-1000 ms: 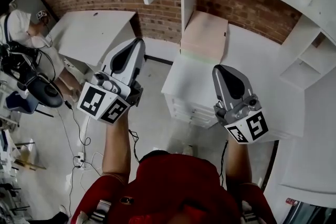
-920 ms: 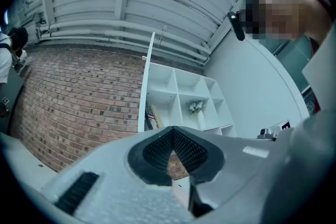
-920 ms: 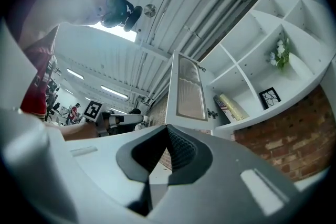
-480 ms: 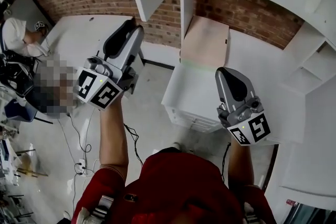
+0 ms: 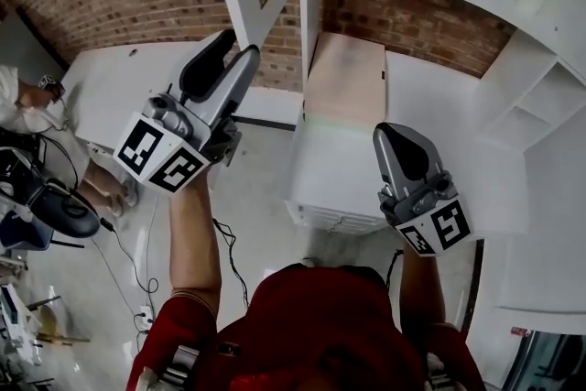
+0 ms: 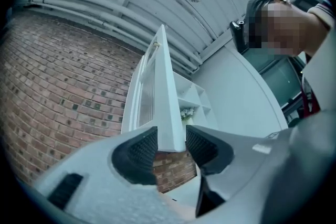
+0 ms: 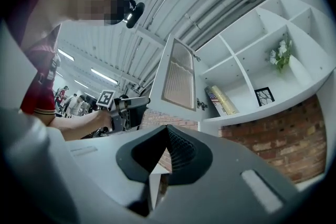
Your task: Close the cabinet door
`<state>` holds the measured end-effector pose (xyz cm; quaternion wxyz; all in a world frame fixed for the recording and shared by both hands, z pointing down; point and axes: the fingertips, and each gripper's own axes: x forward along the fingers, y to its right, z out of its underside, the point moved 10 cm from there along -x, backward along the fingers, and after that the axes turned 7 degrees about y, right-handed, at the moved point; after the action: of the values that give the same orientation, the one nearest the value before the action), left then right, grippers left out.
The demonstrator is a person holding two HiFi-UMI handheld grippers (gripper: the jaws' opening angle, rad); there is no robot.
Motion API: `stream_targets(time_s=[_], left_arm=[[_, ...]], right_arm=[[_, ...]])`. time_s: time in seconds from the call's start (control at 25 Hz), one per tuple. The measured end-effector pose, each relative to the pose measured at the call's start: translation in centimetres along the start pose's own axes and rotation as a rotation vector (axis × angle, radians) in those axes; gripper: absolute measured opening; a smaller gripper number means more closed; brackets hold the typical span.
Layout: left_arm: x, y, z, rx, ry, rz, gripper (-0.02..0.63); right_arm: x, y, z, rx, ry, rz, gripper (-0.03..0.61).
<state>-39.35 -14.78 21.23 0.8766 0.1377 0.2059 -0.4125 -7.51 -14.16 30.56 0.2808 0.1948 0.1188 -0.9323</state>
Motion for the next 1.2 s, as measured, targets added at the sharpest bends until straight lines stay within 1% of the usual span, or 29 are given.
stream_targets(time_s=[0.12, 0.16, 0.24, 0.44, 0.6, 0.88, 1.04, 1.2], left_arm=[[0.6, -0.2, 0.0, -0.011, 0.004, 0.038, 0.152], [0.8, -0.1, 0.1, -0.016, 0.007, 0.043, 0.143], [1.1, 0.1, 0.2, -0.022, 0.013, 0.038, 0.152], [2.1, 1.2, 0.6, -0.022, 0.021, -0.001, 0.15], [3.3, 3.3, 1.4, 0.014, 0.006, -0.039, 0.153], [6.3, 6.5, 2.6, 0.043, 0.012, -0.1, 0.166], [8.3, 8.3, 3.3, 0.067, 0.003, -0.149, 0.167], [10.4, 10.0, 4.2, 0.095, -0.02, -0.178, 0.175]], right_arm=[[-0.1, -0.3, 0.3, -0.01, -0.017, 0.026, 0.014], [-0.2, -0.3, 0.2, -0.015, -0.022, 0.032, 0.014], [-0.6, -0.2, 0.1, -0.025, -0.028, 0.04, 0.014], [-1.3, 1.2, -0.1, -0.025, -0.026, 0.062, 0.014], [-2.8, 2.8, 0.3, -0.018, -0.021, 0.053, 0.014], [-5.4, 7.1, -1.0, -0.011, -0.005, 0.047, 0.014], [-6.5, 9.6, -1.5, 0.003, 0.008, 0.041, 0.014], [-7.5, 11.6, -1.7, 0.009, 0.023, 0.021, 0.013]])
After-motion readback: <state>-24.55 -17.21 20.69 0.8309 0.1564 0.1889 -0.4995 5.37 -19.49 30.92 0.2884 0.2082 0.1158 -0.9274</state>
